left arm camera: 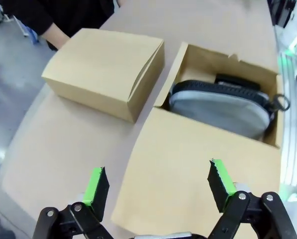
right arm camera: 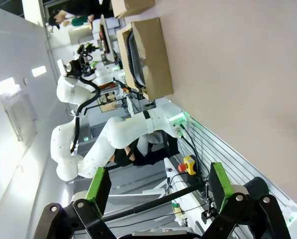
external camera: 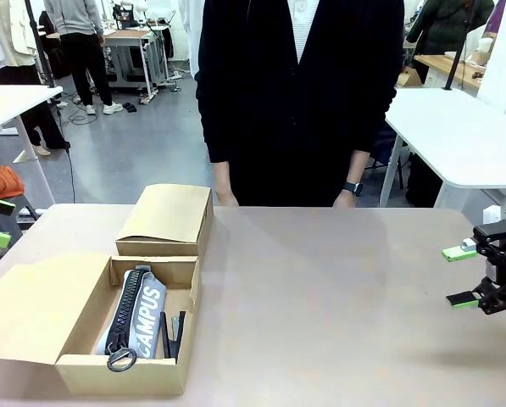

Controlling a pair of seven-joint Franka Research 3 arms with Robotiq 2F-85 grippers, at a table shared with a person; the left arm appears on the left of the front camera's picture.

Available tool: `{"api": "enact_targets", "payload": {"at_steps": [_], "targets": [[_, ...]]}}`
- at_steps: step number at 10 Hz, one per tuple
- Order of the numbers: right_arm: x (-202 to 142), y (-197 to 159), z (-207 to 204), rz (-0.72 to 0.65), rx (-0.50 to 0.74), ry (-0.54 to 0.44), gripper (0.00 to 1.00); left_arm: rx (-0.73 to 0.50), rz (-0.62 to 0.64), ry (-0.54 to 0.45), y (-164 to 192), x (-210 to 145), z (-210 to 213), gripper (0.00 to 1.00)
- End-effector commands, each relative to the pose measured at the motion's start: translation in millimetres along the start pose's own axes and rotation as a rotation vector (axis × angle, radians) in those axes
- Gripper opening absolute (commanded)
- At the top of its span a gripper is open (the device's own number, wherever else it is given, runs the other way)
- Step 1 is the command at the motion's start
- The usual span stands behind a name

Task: Place items inside the box.
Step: Close the lid of the Mailer Box closest to the robot.

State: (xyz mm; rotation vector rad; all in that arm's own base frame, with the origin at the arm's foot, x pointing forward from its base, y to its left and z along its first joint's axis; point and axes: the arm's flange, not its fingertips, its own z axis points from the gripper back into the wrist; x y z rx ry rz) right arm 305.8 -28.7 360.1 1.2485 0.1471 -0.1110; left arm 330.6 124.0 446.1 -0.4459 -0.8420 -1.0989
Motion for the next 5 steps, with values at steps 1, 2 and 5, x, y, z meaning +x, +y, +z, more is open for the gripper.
{"api": "enact_targets", "payload": {"at_steps": [1,2,5], "targets": [[-0.9,4.4,1.5,-0.014,0.016,-0.003,1.00,-0.002,0.057,-0.026,-5.2,12.8,2.9,1.00],[-0.9,4.4,1.5,-0.014,0.016,-0.003,1.00,0.000,0.000,0.000,0.0,0.0,0.0,1.00],[-0.9,4.4,1.5,-0.014,0.016,-0.003,1.00,0.062,-0.084,0.128,39.0,-51.4,37.1,1.00]]}}
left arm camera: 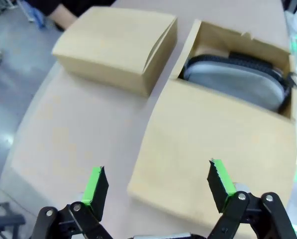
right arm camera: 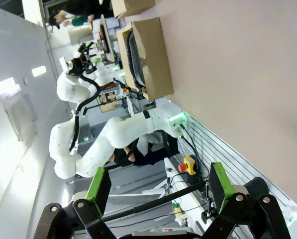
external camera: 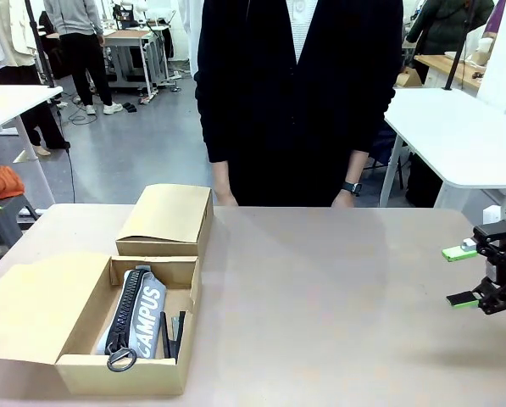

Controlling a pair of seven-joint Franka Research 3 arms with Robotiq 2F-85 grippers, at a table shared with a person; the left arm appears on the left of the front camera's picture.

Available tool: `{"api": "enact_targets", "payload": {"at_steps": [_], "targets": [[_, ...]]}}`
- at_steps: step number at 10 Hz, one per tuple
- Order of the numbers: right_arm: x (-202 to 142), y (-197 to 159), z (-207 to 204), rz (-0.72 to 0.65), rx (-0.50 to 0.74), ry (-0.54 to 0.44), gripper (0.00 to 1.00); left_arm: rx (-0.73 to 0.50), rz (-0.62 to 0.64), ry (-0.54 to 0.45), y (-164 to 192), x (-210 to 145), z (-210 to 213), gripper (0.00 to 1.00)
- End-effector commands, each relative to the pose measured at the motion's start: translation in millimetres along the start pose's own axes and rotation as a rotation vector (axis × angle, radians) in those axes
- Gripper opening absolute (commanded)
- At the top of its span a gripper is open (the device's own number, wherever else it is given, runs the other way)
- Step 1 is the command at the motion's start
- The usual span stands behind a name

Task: Place items inside the box.
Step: Close the lid of the Mailer Box closest to the robot.

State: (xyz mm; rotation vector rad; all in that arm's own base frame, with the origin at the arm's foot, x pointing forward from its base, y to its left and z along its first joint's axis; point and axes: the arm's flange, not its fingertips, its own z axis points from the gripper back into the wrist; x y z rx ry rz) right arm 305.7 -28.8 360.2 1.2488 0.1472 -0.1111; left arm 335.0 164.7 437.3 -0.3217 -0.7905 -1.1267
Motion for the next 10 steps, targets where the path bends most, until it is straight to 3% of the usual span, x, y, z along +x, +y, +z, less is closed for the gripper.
{"api": "enact_targets", "payload": {"at_steps": [1,3,6,10], "targets": [[-0.8,4.4,1.4,-0.014,0.015,-0.003,1.00,0.061,-0.002,0.101,30.2,-47.1,23.5,1.00],[-0.8,4.4,1.4,-0.014,0.015,-0.003,1.00,0.061,-0.057,0.183,43.3,-94.6,22.7,1.00],[-0.8,4.4,1.4,-0.014,0.015,-0.003,1.00,-0.012,0.028,0.155,56.4,-154.3,-7.4,1.00],[-0.8,4.4,1.4,-0.014,0.015,-0.003,1.00,-0.094,0.031,0.169,56.2,-172.2,-47.6,1.00]]}}
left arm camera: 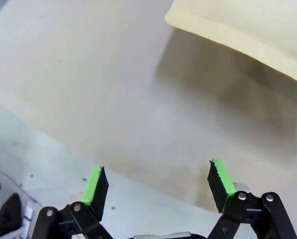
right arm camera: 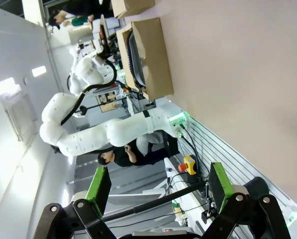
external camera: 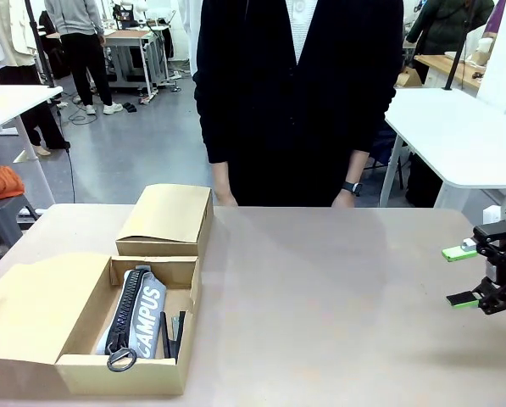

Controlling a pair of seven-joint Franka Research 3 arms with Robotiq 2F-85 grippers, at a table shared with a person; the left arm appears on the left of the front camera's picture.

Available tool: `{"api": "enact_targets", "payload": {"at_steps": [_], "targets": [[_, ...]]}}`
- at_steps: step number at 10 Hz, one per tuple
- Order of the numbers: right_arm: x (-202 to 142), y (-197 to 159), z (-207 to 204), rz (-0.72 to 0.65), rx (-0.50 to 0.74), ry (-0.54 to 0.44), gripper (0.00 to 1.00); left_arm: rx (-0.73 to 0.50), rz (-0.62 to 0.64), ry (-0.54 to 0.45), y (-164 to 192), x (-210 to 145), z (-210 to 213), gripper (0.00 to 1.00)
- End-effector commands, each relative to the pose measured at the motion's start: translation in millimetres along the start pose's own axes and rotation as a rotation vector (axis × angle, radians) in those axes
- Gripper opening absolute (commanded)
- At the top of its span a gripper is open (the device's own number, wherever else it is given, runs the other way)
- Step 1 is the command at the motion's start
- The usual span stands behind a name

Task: Place items inside the box.
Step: Close the lid of the Mailer Box closest to the robot.

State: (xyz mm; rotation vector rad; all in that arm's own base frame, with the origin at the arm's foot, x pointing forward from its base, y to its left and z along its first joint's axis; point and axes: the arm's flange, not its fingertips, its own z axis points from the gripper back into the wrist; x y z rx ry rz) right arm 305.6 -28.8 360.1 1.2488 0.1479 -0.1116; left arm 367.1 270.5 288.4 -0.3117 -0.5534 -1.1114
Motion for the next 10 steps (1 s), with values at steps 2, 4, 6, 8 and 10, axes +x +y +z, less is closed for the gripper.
{"api": "enact_targets", "payload": {"at_steps": [2,4,6,8,10], "targets": [[-0.7,4.5,1.4,-0.013,0.015,-0.004,1.00,-0.048,-0.092,-0.043,0.5,5.7,-6.7,1.00],[-0.7,4.5,1.4,-0.013,0.015,-0.004,1.00,-0.095,-0.124,-0.130,-1.3,15.2,-12.3,1.00],[-0.7,4.5,1.4,-0.013,0.015,-0.004,1.00,-0.124,-0.118,-0.240,-1.8,21.8,-8.5,1.00],[-0.7,4.5,1.4,-0.013,0.015,-0.004,1.00,-0.158,-0.115,-0.345,-7.9,28.7,1.5,1.00],[-0.7,4.5,1.4,-0.013,0.015,-0.004,1.00,-0.223,-0.152,-0.470,-24.0,43.1,12.0,1.00]]}}
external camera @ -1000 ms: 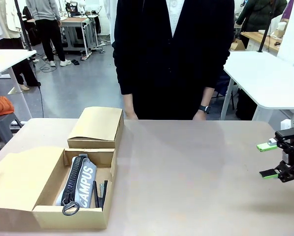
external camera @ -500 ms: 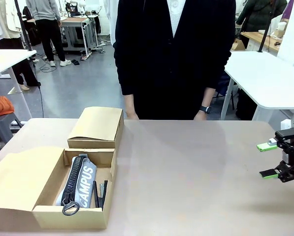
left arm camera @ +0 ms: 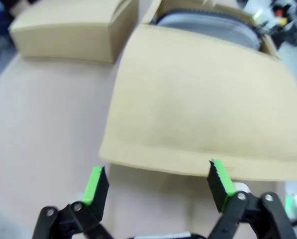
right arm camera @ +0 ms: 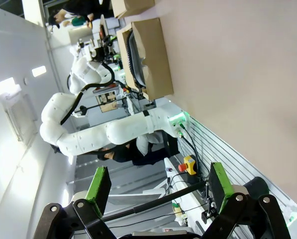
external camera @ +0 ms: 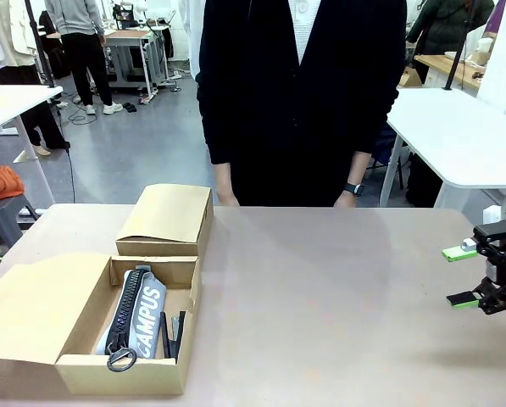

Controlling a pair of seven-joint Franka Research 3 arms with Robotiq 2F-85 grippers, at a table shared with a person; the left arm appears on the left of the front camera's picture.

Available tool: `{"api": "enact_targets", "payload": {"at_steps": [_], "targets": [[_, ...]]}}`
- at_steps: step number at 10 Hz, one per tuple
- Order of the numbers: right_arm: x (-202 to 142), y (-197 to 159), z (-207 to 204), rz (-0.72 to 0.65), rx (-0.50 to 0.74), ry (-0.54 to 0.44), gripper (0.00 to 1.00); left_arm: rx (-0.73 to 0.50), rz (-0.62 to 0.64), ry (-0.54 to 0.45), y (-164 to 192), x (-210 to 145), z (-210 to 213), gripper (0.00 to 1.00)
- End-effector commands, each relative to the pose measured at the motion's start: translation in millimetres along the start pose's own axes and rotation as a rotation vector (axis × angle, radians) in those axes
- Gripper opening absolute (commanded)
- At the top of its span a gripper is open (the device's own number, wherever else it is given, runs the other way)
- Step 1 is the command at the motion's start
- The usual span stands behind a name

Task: Place items inside the box.
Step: Close the lid of the Mailer Box closest to the robot.

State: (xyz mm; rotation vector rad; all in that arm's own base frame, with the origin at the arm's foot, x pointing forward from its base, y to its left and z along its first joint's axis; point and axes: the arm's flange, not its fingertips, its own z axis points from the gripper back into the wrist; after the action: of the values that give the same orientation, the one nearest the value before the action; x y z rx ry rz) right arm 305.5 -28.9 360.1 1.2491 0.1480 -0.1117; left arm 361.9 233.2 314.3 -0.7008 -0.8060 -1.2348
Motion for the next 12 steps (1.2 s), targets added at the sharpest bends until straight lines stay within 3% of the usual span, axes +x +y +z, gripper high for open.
{"api": "enact_targets", "payload": {"at_steps": [1,6,9,12], "targets": [[-0.6,4.5,1.3,-0.013,0.015,-0.004,1.00,-0.037,-0.058,-0.115,-14.1,14.7,0.3,1.00],[-0.6,4.5,1.3,-0.013,0.015,-0.004,1.00,-0.020,-0.110,-0.039,-18.5,17.1,-15.0,1.00],[-0.6,4.5,1.3,-0.013,0.015,-0.004,1.00,0.029,-0.169,0.222,-7.6,-8.8,-36.0,1.00],[-0.6,4.5,1.3,-0.013,0.015,-0.004,1.00,-0.005,-0.125,0.241,-3.3,-20.3,-58.1,1.00]]}}
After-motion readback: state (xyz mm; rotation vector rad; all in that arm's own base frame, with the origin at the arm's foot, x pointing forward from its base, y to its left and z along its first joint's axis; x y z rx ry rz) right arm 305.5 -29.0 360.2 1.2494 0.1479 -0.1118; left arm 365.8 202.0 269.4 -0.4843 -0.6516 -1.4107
